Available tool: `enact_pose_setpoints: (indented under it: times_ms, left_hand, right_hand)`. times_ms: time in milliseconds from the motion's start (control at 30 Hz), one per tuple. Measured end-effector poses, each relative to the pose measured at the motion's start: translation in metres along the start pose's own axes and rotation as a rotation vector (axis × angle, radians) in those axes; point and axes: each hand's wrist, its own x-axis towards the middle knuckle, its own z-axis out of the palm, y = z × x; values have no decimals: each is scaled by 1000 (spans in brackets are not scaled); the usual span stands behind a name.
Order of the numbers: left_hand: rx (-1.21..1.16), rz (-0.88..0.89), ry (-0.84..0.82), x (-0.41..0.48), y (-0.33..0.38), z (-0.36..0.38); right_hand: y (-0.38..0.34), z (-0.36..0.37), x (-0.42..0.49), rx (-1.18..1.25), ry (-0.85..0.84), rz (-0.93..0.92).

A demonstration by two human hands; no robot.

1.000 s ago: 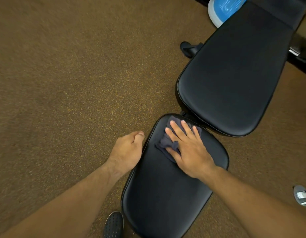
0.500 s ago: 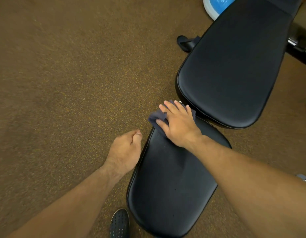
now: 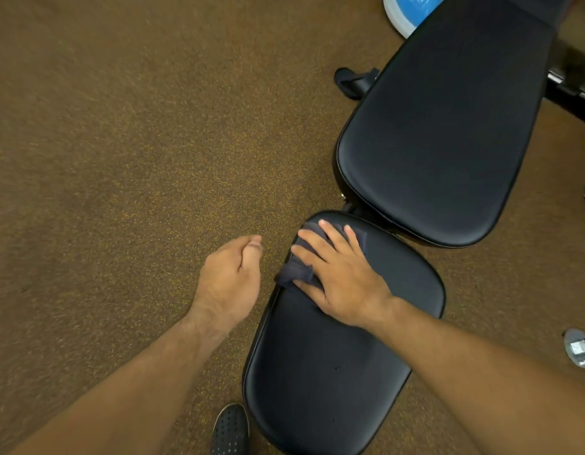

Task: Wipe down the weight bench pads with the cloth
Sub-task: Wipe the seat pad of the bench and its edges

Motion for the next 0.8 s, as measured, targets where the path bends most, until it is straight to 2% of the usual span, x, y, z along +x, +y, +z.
enact_pose_setpoints:
  times_ms: [100,267,333,467,533,633,700,800]
  left_hand:
    - [-42,10,51,0,-3,7]
    - [-75,-36,92,-3,-12,12]
    - [-158,-86,114,-2,-10,14]
    - [-291,-106,37,12,10,23]
    - [-285,-75,-33,22,22,32]
    - [-154,7,-123,34,40,50]
    - [69,55,-191,36,50,66]
    - [298,-27,-245,40,59,83]
  right_hand:
    - [0,-14,44,1,-32,30]
    - [-12,-30,77,-170,-91,87]
    - [-9,-27,69,-77,-73,54]
    - [6,-45,43,321,-119,34]
    - [19,-54,26,351,-50,76]
    - [40,-53,0,351,114,223]
    - [50,-51,-11,386,118,375]
    - [60,-51,-13,438,89,446]
